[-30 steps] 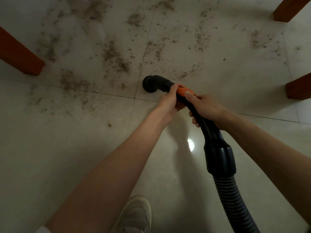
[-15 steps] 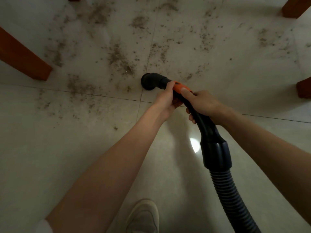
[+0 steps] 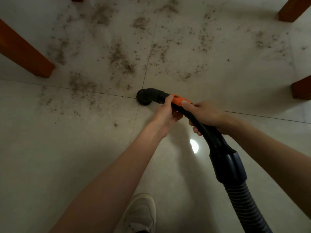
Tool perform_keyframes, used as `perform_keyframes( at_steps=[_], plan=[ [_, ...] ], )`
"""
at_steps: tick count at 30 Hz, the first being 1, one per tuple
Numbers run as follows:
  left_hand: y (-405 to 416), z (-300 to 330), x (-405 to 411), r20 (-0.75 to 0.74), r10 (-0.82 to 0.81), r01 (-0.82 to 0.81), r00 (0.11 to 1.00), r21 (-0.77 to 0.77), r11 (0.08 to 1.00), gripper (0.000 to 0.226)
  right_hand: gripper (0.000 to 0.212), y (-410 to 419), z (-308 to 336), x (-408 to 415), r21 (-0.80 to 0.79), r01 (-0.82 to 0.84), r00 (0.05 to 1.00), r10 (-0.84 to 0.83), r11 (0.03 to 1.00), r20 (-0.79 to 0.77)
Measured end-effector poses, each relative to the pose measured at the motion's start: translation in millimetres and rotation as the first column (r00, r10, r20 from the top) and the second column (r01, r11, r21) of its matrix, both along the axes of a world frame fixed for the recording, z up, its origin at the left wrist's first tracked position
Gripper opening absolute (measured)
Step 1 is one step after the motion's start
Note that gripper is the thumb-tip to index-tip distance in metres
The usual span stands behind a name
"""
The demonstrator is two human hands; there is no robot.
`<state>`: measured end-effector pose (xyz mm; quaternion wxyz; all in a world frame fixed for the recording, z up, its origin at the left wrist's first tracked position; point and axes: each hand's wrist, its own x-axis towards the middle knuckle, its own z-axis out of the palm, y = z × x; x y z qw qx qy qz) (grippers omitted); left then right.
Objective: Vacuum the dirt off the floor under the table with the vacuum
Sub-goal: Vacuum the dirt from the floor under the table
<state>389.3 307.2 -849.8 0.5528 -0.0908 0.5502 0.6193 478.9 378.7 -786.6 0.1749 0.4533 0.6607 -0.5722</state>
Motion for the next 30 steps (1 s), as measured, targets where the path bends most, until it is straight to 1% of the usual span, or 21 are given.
perform_keyframes(
  at_steps=[4,8,11,14,22,26,30],
  plan=[
    [-9.4,2.9,10.0,0.0,0.004,-0.004,1.0,-0.015,1.0,0.032,0.048,-3.6,1.5,10.2,-0.045,-0.032,0.999,0.032,0.998,0.0],
    [-19.5,2.1,23.9,-0.006,0.04,-0.04,0.999,-0.061,0.997,0.042,0.051,-8.5,3.4,18.1,-0.049,-0.069,0.997,0.07,0.996,0.011],
    [-26.8,2.2,32.4,-0.018,0.066,-0.067,0.998,-0.07,0.995,0.045,0.052,-13.3,5.8,21.7,-0.074,-0.091,0.996,0.092,0.993,0.012],
    [-34.8,1.6,38.6,-0.031,0.08,-0.081,0.996,-0.064,0.995,0.045,0.055,-16.5,7.9,24.2,-0.084,-0.117,0.993,0.119,0.99,0.027],
    [-48.4,5.9,51.2,0.001,0.09,-0.09,0.996,-0.071,0.993,0.043,0.057,-18.3,11.3,30.7,-0.145,-0.157,0.983,0.168,0.977,0.069],
    [-49.0,8.1,51.6,0.023,0.102,-0.099,0.995,-0.089,0.991,0.046,0.057,-22.7,9.6,34.3,-0.128,-0.142,0.988,0.149,0.981,0.043],
    [-47.6,11.4,47.2,0.05,0.091,-0.086,0.995,-0.093,0.992,0.045,0.053,-26.4,8.3,34.8,-0.059,-0.138,0.99,0.139,0.989,0.018]
  ],
)
